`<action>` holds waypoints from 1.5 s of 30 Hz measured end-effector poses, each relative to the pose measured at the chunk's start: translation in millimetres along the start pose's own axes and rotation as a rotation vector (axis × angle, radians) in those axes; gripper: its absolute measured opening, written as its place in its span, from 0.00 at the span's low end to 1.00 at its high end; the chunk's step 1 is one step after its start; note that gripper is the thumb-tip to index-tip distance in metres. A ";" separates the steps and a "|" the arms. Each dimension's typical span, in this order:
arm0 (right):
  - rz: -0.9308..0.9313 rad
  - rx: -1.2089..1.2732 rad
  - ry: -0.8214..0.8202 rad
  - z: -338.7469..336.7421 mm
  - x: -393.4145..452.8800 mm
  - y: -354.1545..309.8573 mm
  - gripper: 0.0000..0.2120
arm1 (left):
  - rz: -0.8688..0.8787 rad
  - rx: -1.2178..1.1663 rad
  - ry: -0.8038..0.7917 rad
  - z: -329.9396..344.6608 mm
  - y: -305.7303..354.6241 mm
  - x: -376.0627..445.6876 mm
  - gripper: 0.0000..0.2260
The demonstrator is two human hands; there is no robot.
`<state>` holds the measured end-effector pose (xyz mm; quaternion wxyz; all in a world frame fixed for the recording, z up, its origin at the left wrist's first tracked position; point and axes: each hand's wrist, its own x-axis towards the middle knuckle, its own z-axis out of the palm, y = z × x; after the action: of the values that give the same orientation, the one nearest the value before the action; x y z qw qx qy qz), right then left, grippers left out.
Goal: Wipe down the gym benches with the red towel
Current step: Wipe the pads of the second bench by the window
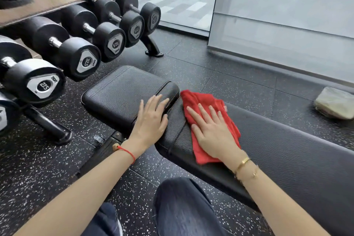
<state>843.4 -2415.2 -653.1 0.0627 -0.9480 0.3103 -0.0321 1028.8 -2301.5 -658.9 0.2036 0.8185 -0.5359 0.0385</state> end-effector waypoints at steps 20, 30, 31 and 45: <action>0.503 0.028 0.013 -21.5 -41.1 84.0 0.27 | 0.183 -0.100 -0.106 31.9 70.0 -4.0 0.22; 0.245 -0.022 0.038 -6.8 -97.1 40.4 0.27 | 0.162 -0.071 -0.073 33.1 77.9 -9.3 0.24; 0.256 -0.016 0.041 -6.7 -108.8 45.5 0.27 | 0.162 -0.065 -0.075 32.7 78.3 -9.6 0.24; 0.486 -0.019 0.055 -18.9 -70.5 84.0 0.27 | 0.143 -0.022 -0.082 32.4 83.5 -11.9 0.27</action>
<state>735.6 -2442.4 -647.6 0.0510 -0.8449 0.5311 -0.0389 944.2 -2332.0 -667.5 0.1871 0.7767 -0.6013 0.0137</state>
